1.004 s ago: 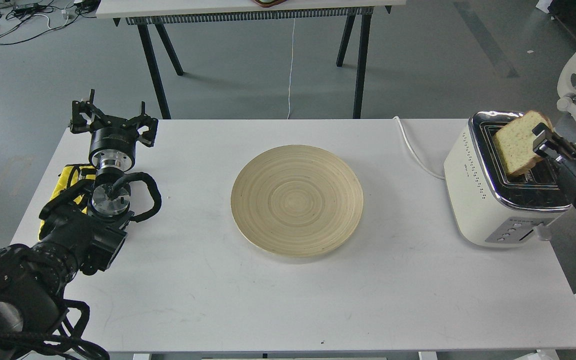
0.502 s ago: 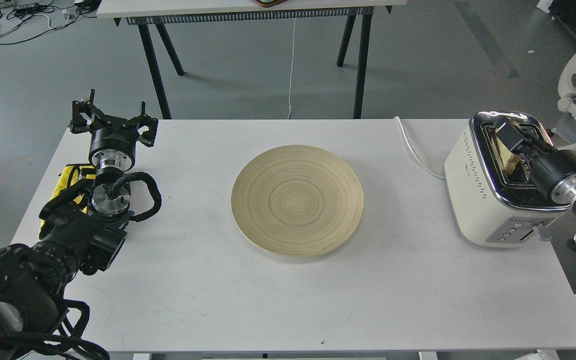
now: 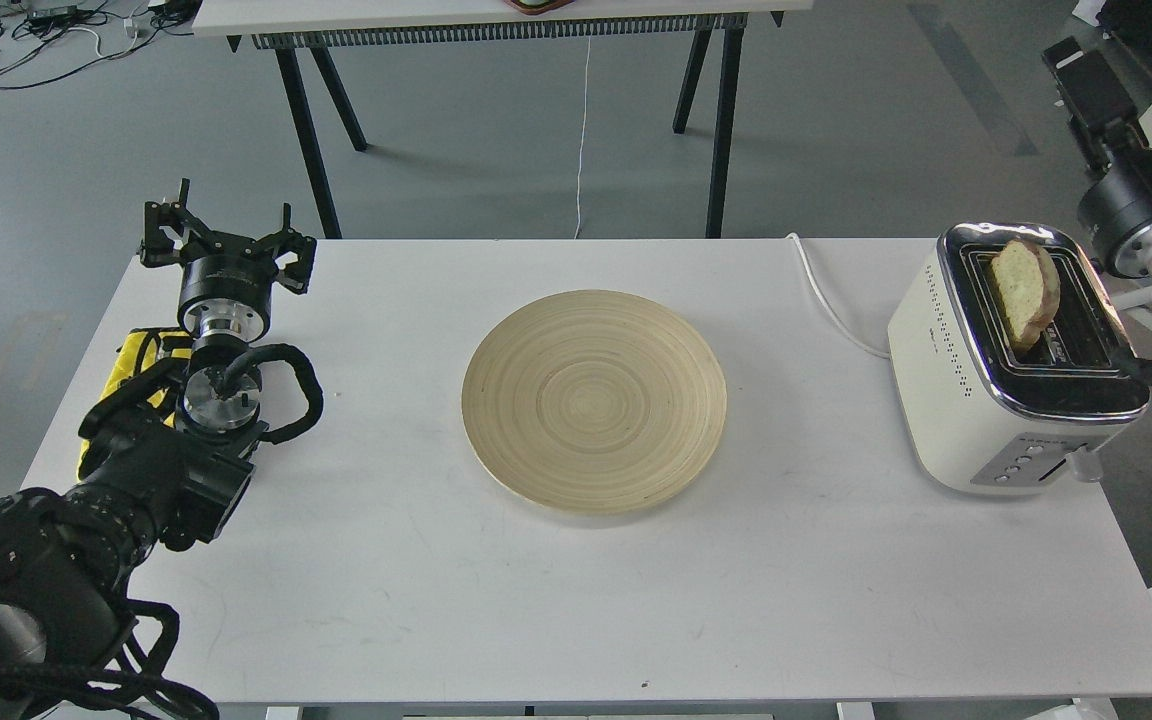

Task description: Put bread in toaster with right arm

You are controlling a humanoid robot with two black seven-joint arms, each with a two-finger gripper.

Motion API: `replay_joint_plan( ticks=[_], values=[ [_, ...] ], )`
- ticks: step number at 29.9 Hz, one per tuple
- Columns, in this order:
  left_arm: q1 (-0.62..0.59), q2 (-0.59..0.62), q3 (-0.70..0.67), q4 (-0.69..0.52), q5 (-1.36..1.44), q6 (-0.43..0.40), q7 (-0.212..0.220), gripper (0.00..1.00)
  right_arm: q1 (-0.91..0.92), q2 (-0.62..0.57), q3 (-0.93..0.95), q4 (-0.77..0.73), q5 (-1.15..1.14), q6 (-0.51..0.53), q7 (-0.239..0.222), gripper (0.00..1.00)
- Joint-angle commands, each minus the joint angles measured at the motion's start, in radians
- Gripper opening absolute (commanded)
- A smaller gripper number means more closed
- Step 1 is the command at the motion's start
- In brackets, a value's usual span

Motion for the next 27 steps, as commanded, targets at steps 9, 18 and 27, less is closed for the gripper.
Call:
replay_joint_plan(
  ticks=[9,18,27],
  values=[
    [0.0,0.0,0.0,0.0,0.0,0.0,0.0,1.0,-0.067,0.338,0.083,-0.081,0.285,0.028,0.126,0.99],
    [0.0,0.0,0.0,0.0,0.0,0.0,0.0,1.0,-0.109,0.521,0.228,-0.501,0.577,0.568,0.198,0.99],
    [0.0,0.0,0.0,0.0,0.0,0.0,0.0,1.0,-0.116,0.581,0.231,-0.652,0.664,0.774,0.189,0.99]
  ],
)
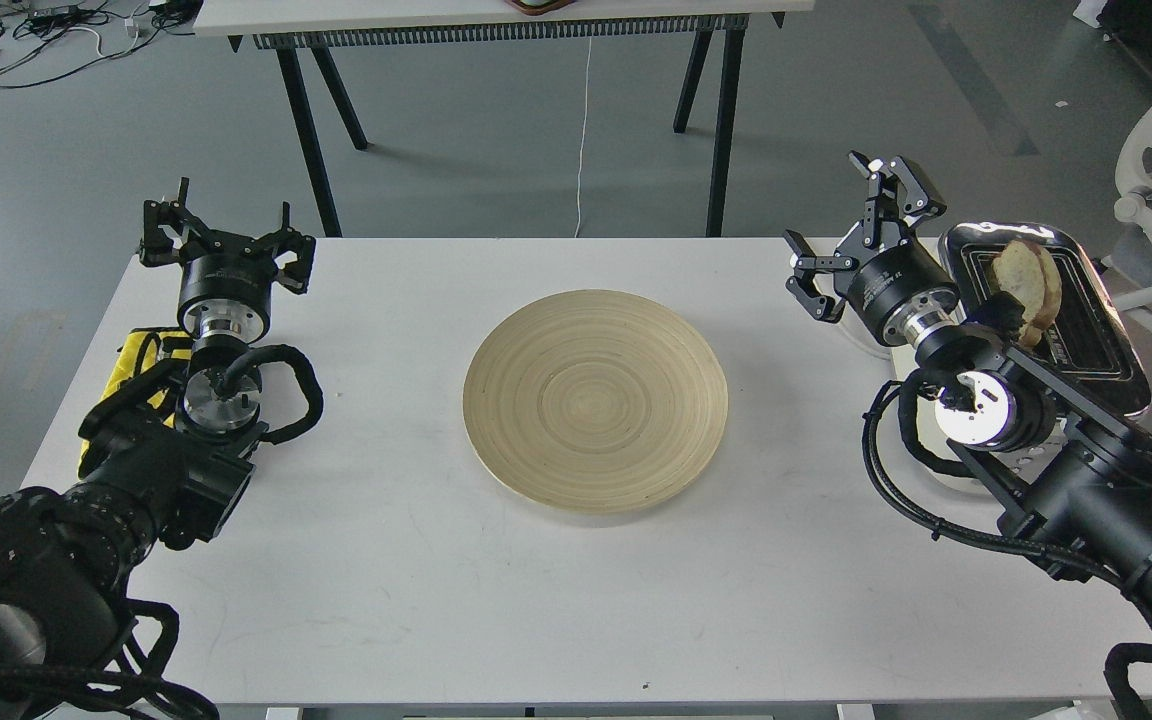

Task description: Put bread in toaster with right arm

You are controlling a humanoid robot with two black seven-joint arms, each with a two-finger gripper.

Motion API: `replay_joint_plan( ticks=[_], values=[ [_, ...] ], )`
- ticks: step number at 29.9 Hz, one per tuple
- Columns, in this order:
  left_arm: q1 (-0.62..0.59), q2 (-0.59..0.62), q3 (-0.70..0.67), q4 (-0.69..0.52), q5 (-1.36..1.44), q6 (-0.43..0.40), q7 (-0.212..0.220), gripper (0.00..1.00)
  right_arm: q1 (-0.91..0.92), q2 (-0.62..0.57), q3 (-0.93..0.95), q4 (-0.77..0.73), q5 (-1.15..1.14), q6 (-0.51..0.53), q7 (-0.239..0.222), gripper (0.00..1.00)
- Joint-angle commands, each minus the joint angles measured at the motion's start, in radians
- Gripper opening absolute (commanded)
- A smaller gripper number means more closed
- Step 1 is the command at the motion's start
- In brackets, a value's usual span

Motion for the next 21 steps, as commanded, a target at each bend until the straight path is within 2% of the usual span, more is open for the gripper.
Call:
replay_joint_plan(
  ticks=[1,6,12,21],
  values=[
    [0.0,0.0,0.0,0.0,0.0,0.0,0.0,1.0,-0.003,0.02,-0.002,-0.044,0.041,0.078,-0.011,0.99],
    [0.0,0.0,0.0,0.0,0.0,0.0,0.0,1.0,-0.005,0.037,0.0,-0.056,0.073,0.108,-0.025,0.99],
    [0.0,0.0,0.0,0.0,0.0,0.0,0.0,1.0,-0.037,0.039,0.0,-0.056,0.073,0.209,-0.023,0.99],
    [0.0,0.0,0.0,0.0,0.0,0.0,0.0,1.0,-0.039,0.039,-0.006,-0.058,0.07,0.201,-0.006,0.99]
  ],
)
